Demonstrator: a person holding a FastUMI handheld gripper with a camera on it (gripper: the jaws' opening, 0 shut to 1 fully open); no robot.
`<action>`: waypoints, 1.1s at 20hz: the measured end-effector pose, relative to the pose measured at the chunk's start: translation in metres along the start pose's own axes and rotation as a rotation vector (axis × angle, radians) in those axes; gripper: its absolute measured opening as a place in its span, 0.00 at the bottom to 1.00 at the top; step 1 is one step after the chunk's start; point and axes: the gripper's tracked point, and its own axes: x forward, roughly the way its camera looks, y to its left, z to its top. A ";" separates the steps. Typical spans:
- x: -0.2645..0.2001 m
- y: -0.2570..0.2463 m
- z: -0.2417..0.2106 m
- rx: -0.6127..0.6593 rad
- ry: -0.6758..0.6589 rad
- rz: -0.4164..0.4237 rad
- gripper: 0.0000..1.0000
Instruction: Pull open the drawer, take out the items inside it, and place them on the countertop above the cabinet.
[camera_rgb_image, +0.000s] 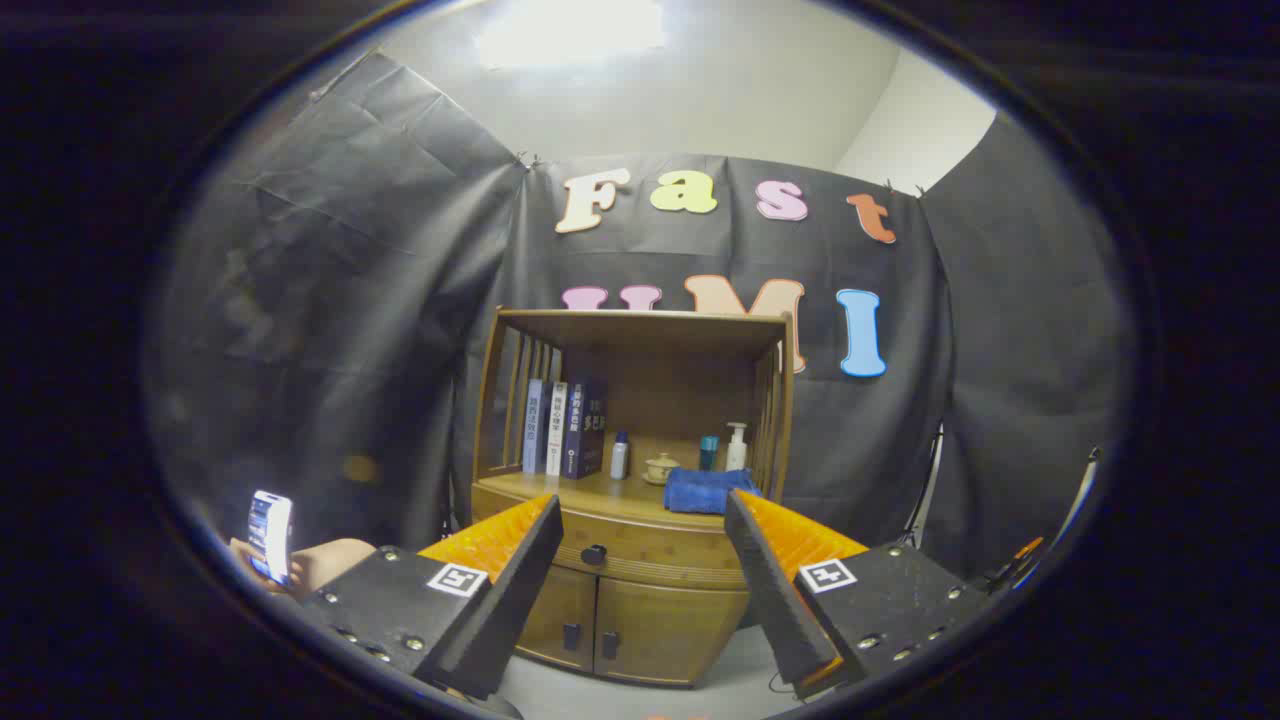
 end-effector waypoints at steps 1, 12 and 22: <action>0.000 0.001 -0.001 0.001 0.001 0.002 0.98; 0.009 -0.003 -0.015 0.015 0.024 -0.011 0.98; 0.014 -0.007 -0.039 0.045 0.070 -0.031 0.98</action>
